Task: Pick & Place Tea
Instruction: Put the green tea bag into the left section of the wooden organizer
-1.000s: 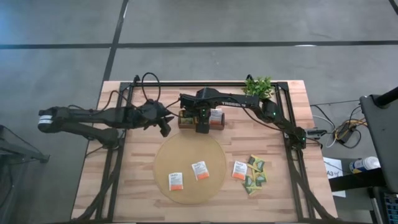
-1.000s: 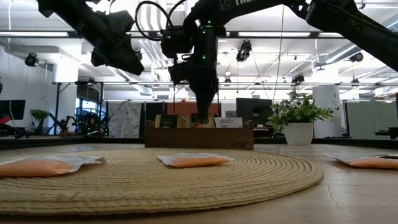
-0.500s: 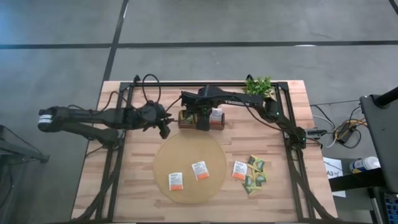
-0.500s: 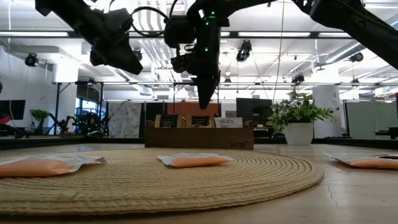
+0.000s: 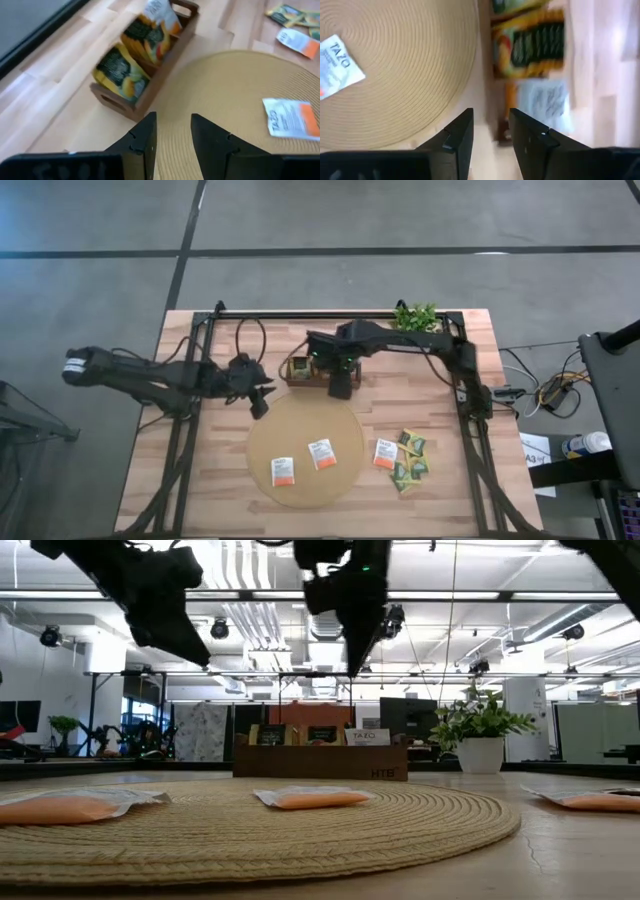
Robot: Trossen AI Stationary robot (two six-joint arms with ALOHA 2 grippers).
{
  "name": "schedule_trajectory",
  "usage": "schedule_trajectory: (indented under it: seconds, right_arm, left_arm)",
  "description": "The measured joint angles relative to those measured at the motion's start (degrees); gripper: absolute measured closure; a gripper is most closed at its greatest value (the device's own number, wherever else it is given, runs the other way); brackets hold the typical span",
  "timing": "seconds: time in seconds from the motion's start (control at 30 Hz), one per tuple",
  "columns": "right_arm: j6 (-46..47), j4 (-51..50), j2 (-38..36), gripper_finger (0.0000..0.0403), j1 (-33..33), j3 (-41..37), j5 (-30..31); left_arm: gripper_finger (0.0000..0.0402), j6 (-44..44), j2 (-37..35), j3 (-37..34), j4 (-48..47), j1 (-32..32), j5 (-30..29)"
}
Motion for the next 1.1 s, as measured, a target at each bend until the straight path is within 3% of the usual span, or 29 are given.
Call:
schedule_trajectory:
  seconds: [0.17,0.33,0.57,0.67,0.97,1.1]
  right_arm:
    - [9.6,7.34,-10.93,0.0277,3.53,-18.49,-0.07]
    - [27.23,9.89,-22.78,0.0281,8.67,-34.67,-0.94]
    - [50.38,9.95,-35.07,0.0278,14.5,-50.58,-10.86]
    - [51.68,10.16,-38.5,0.0275,17.02,-56.62,-14.63]
    - [47.78,17.69,-46.22,0.0274,21.2,-70.73,-14.84]
    - [45.5,23.84,-47.59,0.0267,21.16,-75.97,-14.46]
  left_arm:
    - [0.0287,-1.66,0.0,-2.44,1.7,-1.91,0.04]
    - [0.0287,-5.31,0.11,-4.6,5.46,-2.34,1.46]
    - [0.0287,-6.67,1.72,-7.71,21.83,-2.34,9.74]
    - [0.0287,-11.99,4.3,-8.48,28.26,-2.36,11.67]
    - [0.0287,-28.38,16.44,-8.48,42.08,-3.41,12.06]
    - [0.0287,-38.44,20.38,-8.42,43.06,-3.41,11.04]
